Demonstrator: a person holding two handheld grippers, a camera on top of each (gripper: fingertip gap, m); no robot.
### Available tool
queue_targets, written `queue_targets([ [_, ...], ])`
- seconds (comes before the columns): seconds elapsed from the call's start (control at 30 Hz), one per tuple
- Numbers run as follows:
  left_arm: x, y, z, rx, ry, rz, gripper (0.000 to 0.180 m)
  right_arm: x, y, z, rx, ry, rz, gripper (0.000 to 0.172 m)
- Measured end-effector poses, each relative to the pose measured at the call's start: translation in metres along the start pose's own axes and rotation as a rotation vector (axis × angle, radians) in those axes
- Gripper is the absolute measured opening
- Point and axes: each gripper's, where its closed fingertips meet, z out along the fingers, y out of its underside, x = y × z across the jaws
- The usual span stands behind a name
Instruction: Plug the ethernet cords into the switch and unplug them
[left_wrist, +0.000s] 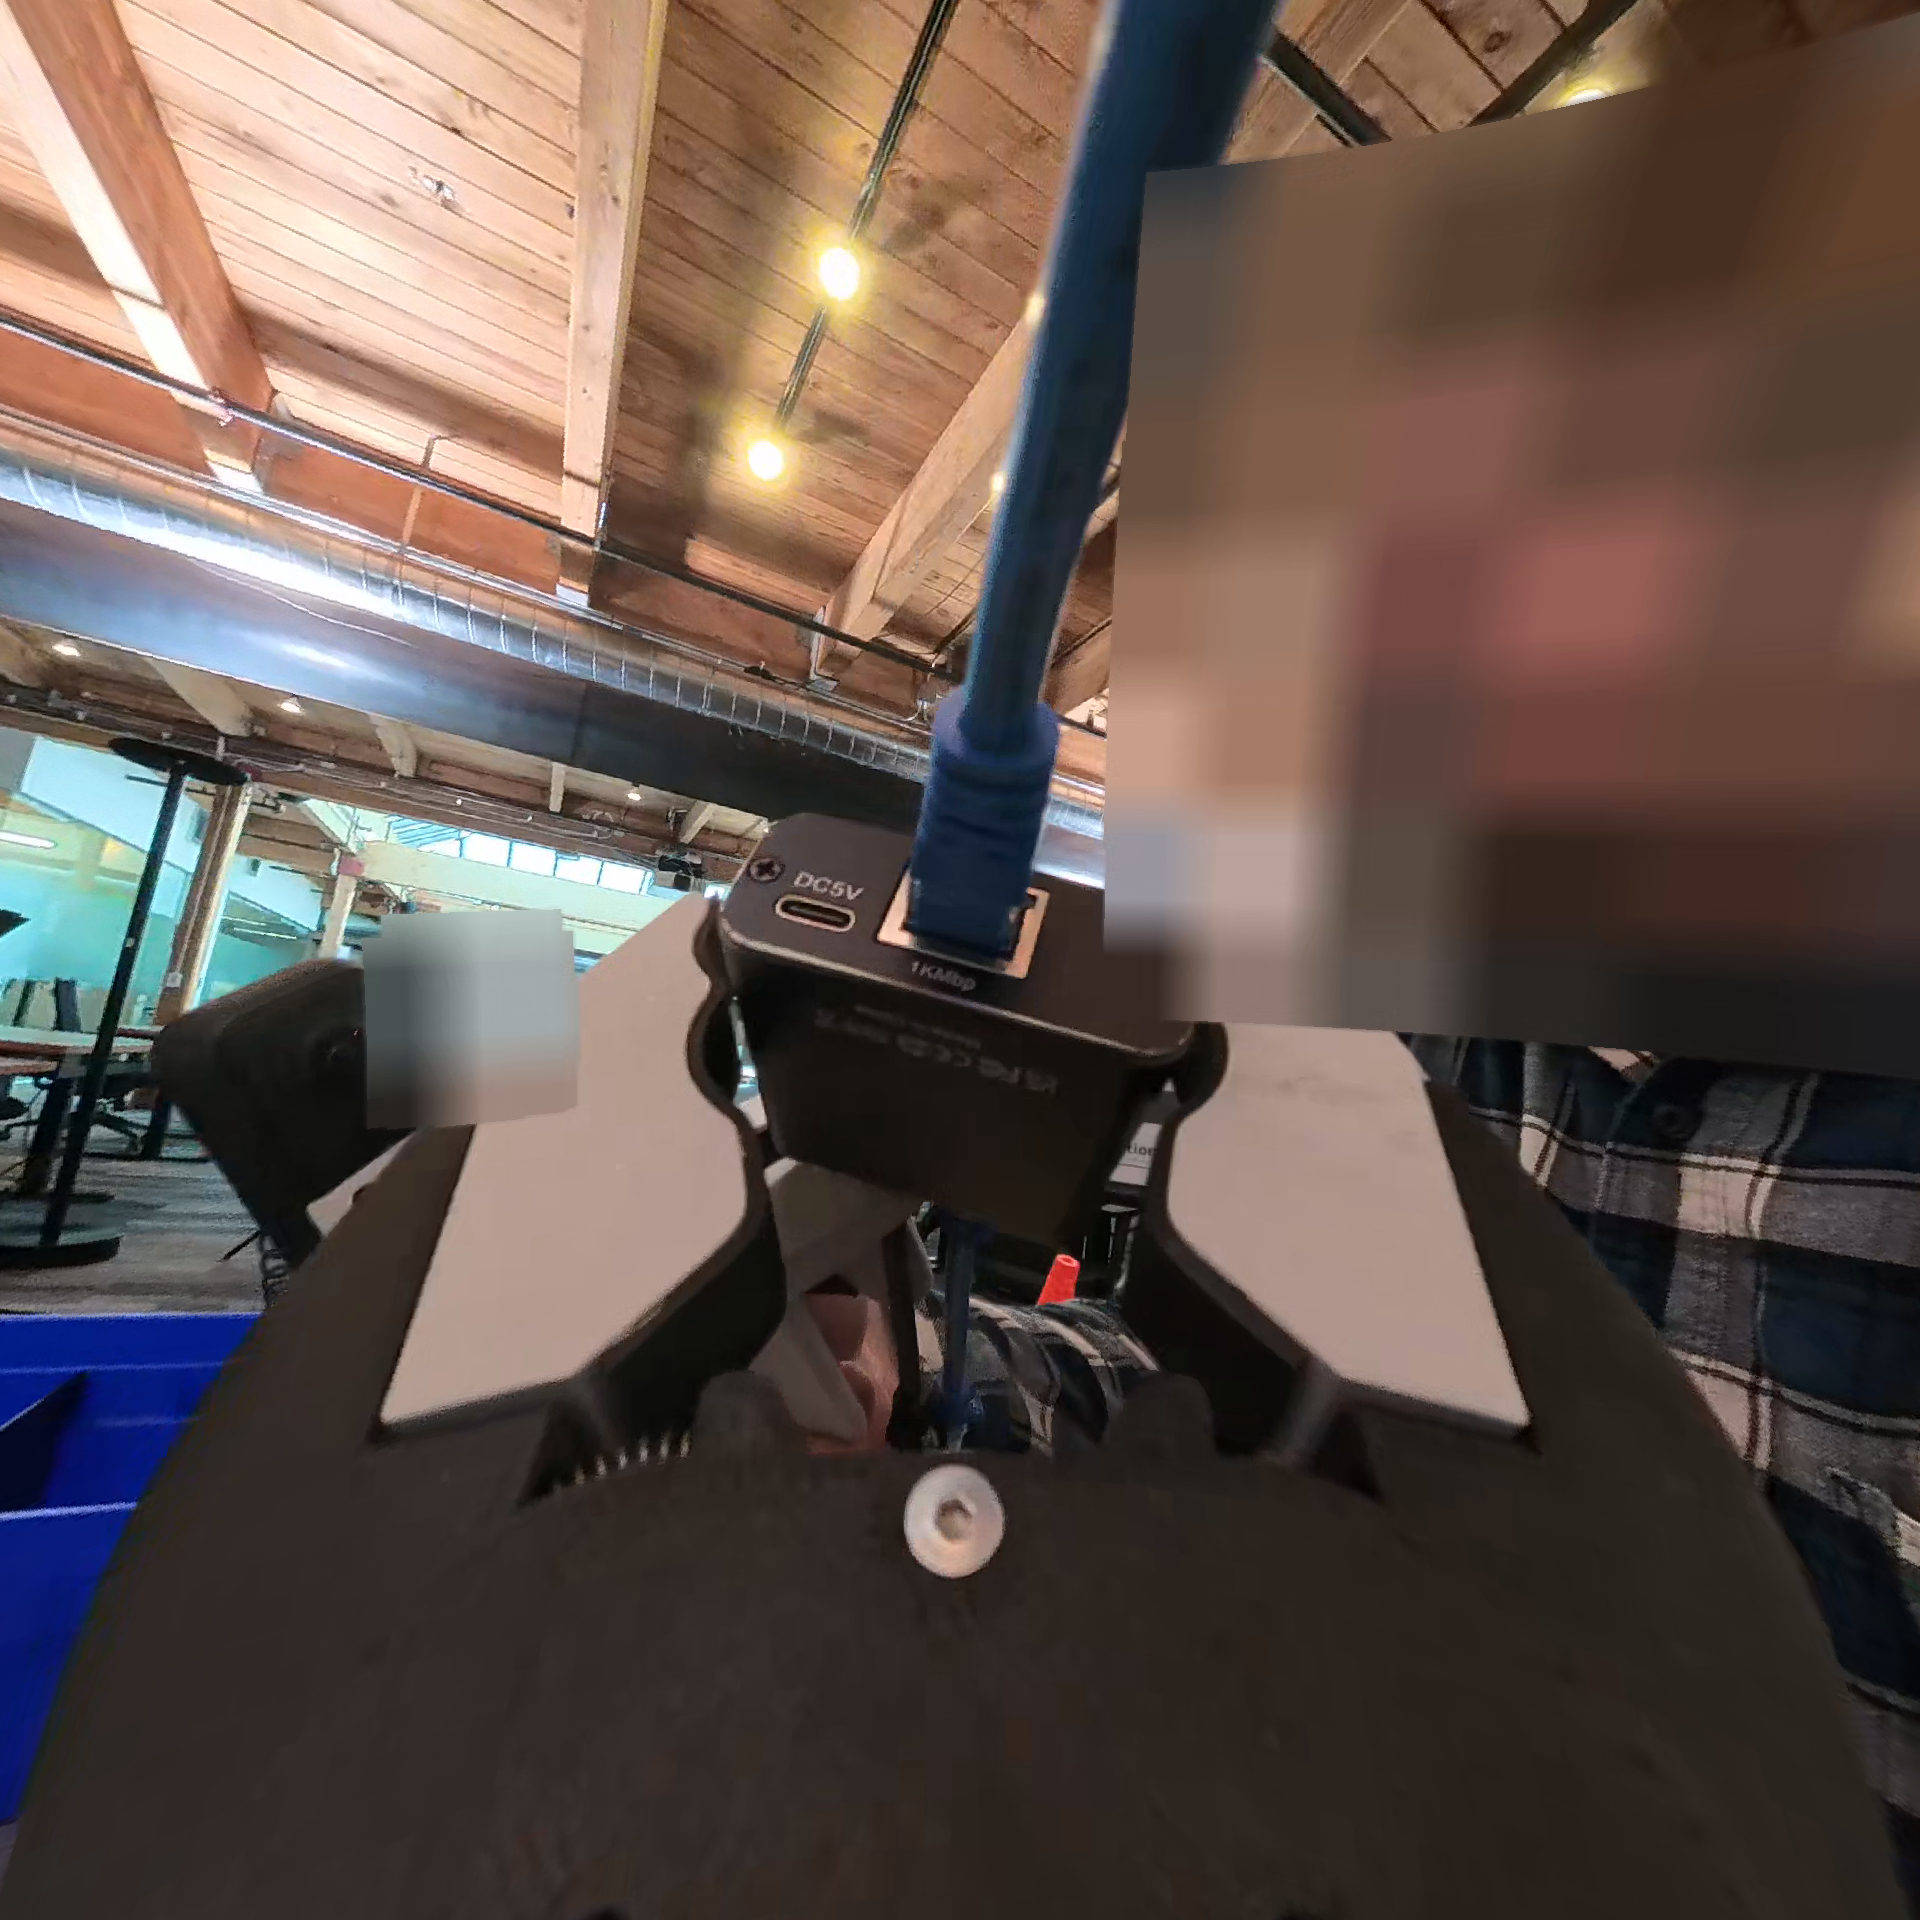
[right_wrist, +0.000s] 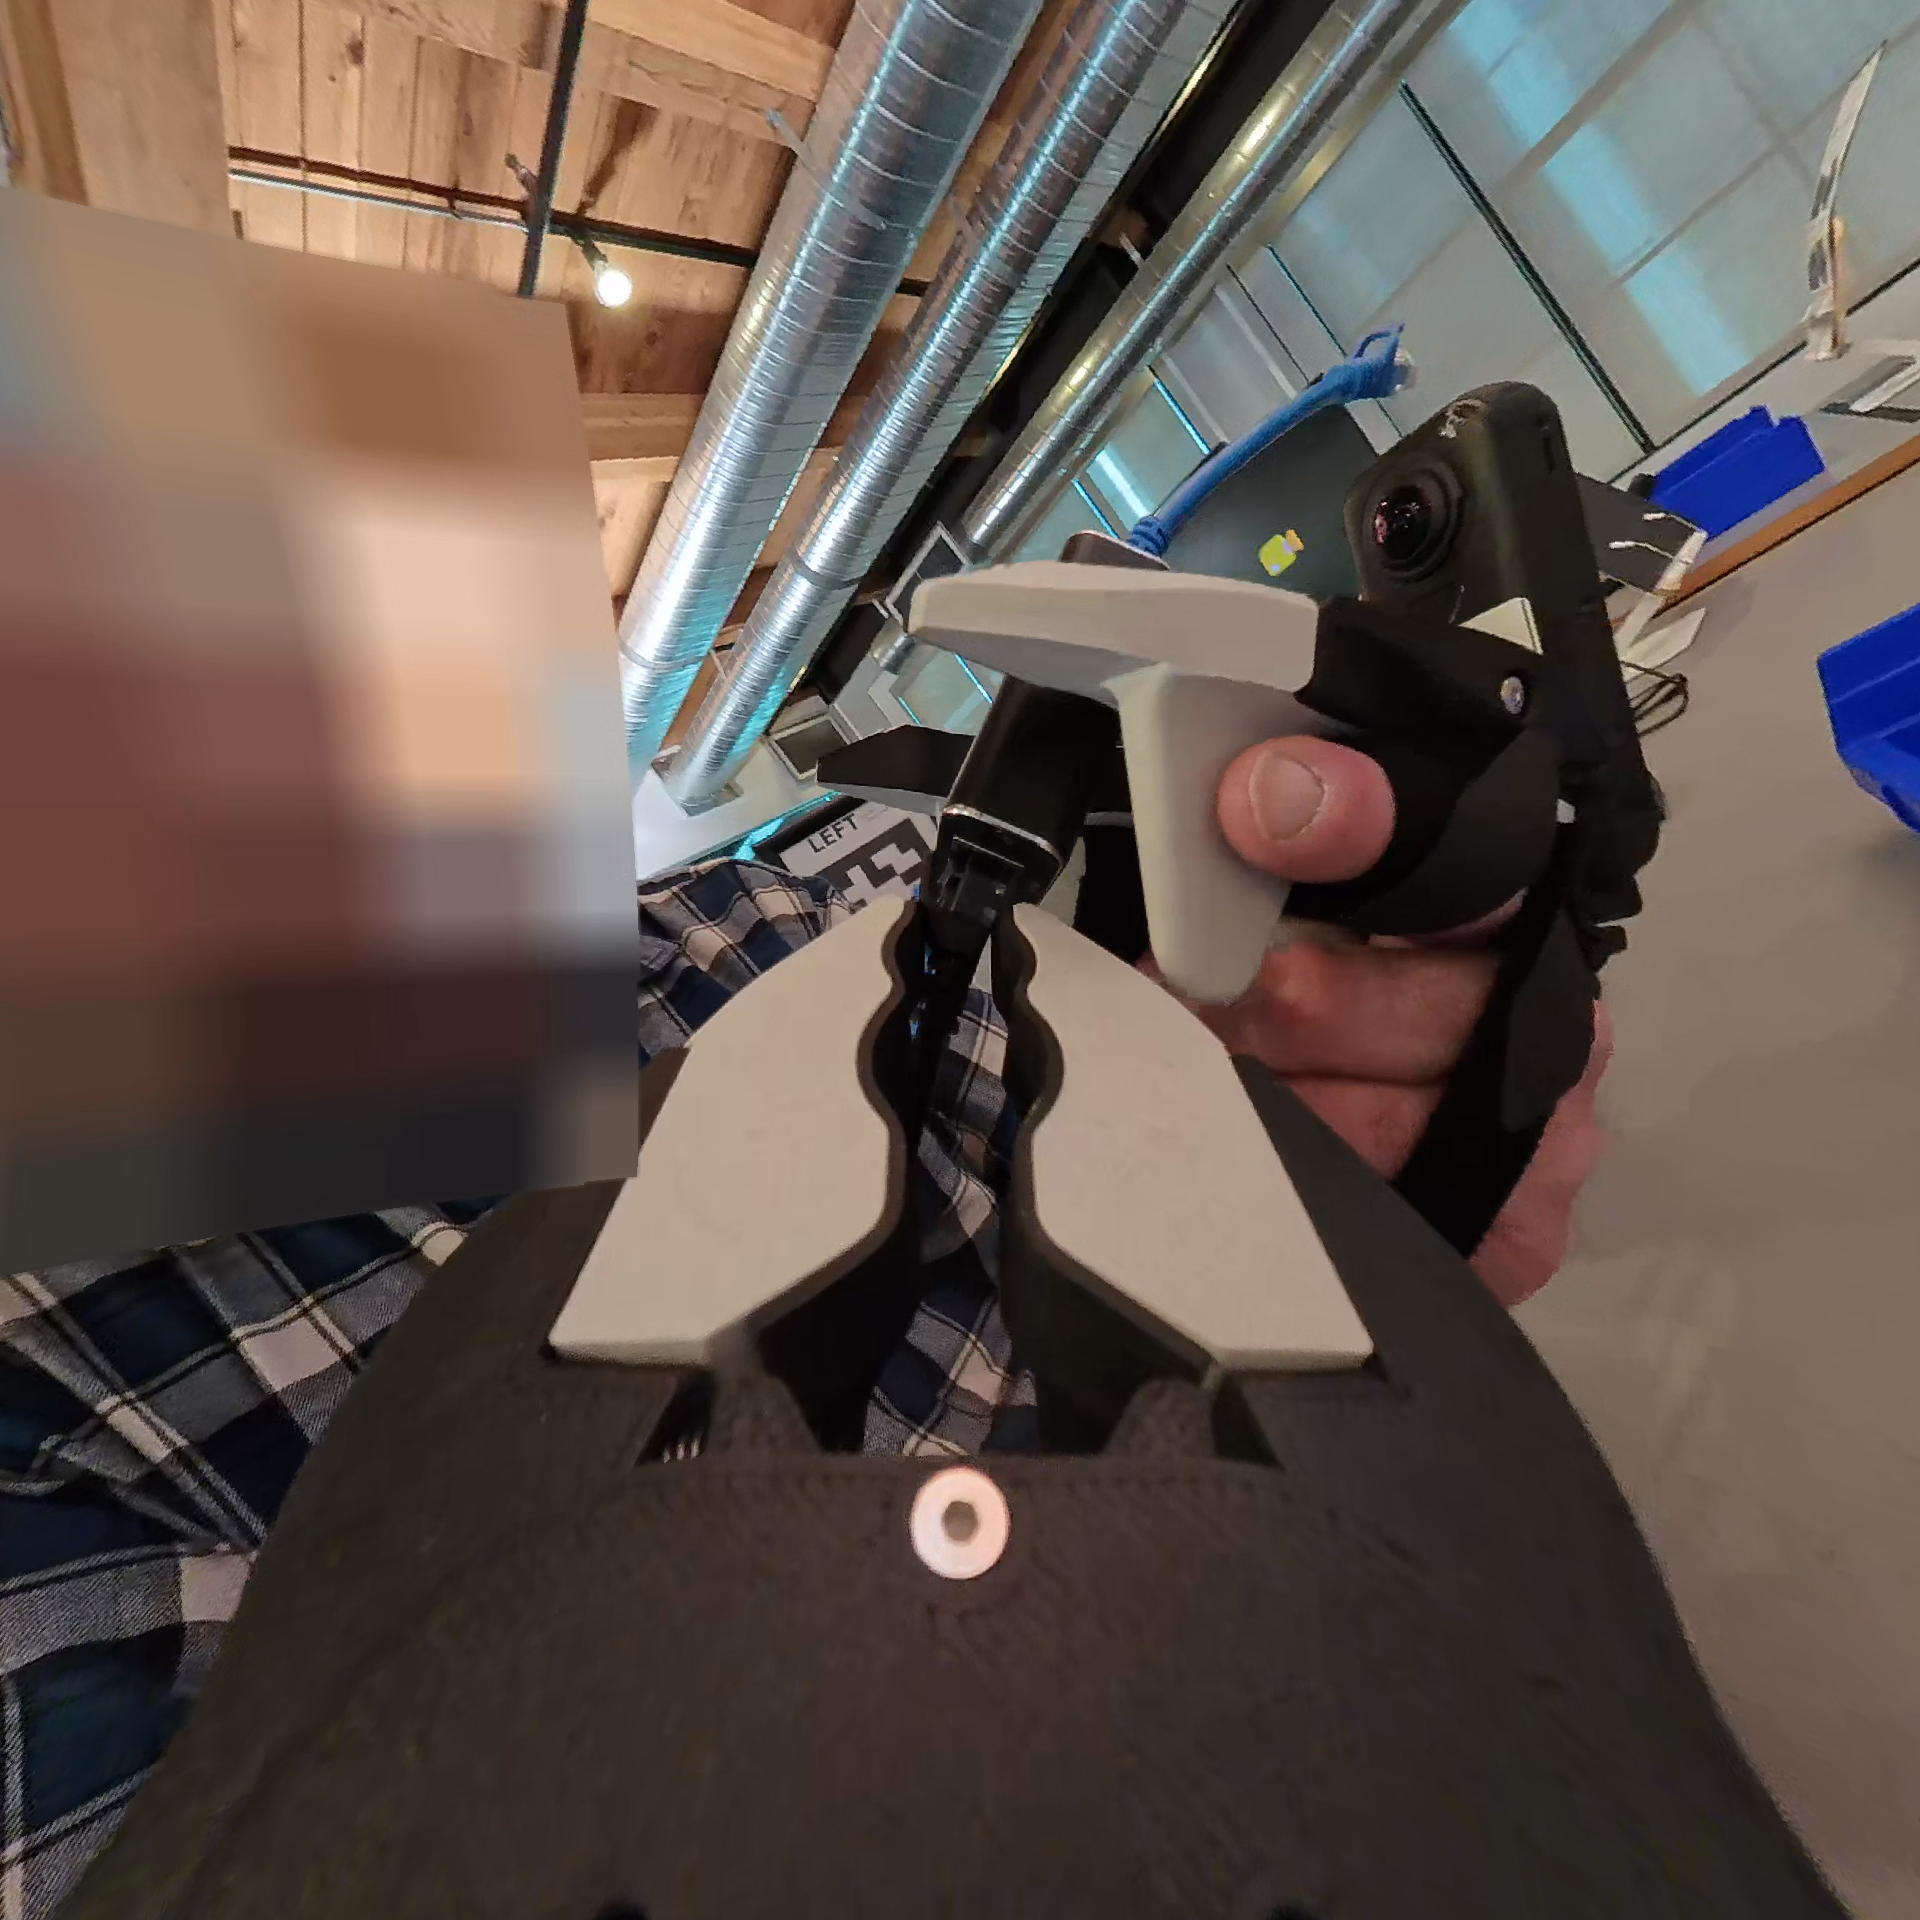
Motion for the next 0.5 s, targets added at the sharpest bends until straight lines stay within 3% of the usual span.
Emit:
queue_targets([
  [0.03, 0.0012, -0.0008, 0.0013, -0.002, 0.008, 0.001, 0.087, 0.0001, 0.0002, -0.0001, 0.004, -0.003, 0.003, 0.013],
  [0.1, 0.0014, -0.0054, 0.0018, 0.017, 0.015, -0.005, 0.098, 0.0016, 0.0020, -0.0001, 0.008, -0.004, 0.011, 0.013],
  [0.17, 0.0016, -0.0069, 0.0014, 0.031, 0.022, 0.001, 0.096, 0.0000, 0.0020, 0.0001, 0.029, -0.031, 0.014, 0.013],
  [0.23, 0.0018, -0.0077, 0.0002, 0.051, 0.020, 0.022, 0.078, 0.0011, 0.0025, 0.0000, 0.040, -0.033, 0.012, 0.013],
  [0.5, 0.0014, -0.0050, -0.0020, 0.033, -0.004, 0.079, 0.077, 0.0053, 0.0045, -0.0009, 0.037, -0.042, 0.029, 0.013],
])
